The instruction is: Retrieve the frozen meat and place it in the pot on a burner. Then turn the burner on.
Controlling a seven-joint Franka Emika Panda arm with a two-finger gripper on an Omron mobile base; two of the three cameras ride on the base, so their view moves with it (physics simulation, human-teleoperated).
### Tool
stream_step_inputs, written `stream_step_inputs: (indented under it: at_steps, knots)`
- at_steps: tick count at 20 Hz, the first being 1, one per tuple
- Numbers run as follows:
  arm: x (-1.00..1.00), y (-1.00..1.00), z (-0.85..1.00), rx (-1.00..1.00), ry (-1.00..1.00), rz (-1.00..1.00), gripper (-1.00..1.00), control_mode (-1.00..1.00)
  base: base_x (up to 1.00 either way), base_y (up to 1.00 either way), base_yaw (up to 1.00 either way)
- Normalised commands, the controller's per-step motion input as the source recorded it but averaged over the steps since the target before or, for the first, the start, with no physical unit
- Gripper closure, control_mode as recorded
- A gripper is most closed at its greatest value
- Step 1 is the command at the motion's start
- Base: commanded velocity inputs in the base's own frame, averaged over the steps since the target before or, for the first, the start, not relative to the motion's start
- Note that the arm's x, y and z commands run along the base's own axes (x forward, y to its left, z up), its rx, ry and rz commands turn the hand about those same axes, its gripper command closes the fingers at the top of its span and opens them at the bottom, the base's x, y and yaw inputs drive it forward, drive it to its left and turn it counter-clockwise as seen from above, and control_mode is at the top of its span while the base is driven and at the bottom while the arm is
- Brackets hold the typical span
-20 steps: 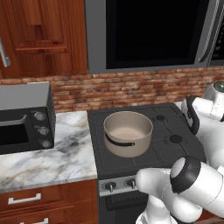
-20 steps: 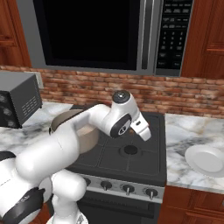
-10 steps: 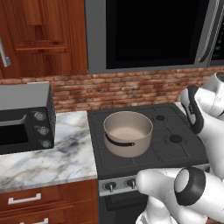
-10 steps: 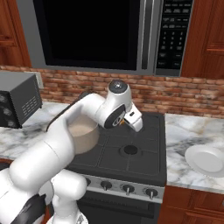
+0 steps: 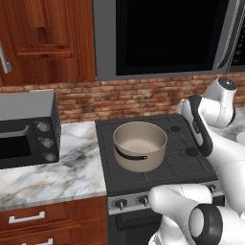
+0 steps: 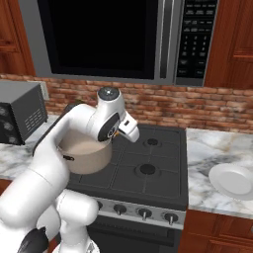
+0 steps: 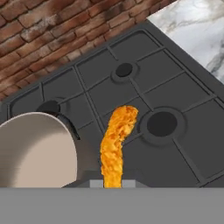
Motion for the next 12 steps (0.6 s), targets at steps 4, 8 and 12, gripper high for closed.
stream_step_inputs:
  at_steps: [4,8,12]
  knots:
    - [-0.01,0.78,0.09,-0.08,0.03,0.11,1.0,-1.0,0.0,0.0,0.0]
    - [-0.03,0.9,0.0,-0.08,0.02,0.13,1.0,-1.0,0.0,0.0,0.0]
    - [-0.07,0.87,0.04,-0.05,0.0,0.14,1.0,-1.0,0.0,0.0,0.0]
